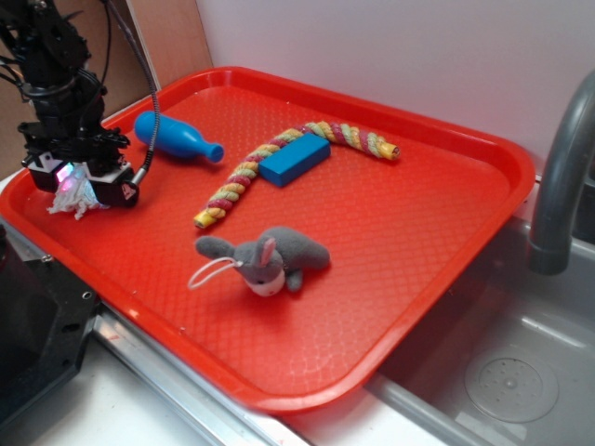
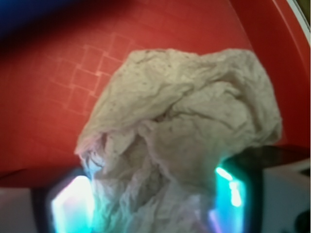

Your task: Grab the white paper.

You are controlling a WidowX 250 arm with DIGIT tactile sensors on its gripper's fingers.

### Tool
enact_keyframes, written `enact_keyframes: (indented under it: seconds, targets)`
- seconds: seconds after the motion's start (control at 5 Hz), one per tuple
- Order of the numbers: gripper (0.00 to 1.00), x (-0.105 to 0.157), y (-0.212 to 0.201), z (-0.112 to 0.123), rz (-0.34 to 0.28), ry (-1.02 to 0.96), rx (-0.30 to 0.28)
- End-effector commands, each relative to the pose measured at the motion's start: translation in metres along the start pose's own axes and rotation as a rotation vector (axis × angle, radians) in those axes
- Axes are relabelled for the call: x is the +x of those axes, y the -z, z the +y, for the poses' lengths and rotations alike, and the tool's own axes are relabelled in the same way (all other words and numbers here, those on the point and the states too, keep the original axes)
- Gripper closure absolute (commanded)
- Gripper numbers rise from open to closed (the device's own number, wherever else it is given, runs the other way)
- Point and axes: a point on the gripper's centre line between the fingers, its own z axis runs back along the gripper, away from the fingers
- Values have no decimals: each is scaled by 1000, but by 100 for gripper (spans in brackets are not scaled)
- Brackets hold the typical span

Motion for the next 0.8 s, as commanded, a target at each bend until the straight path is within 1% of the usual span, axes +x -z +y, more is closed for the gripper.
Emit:
enact_keyframes:
  seconds: [0.0, 0.2, 0.4, 0.6]
  targets:
    - [100, -70, -2, 28, 8, 60, -36]
    - [100, -84, -44, 28, -28, 153, -37]
    - [100, -97, -92, 17, -107, 261, -91]
    - [100, -70, -148, -34, -137, 346, -127]
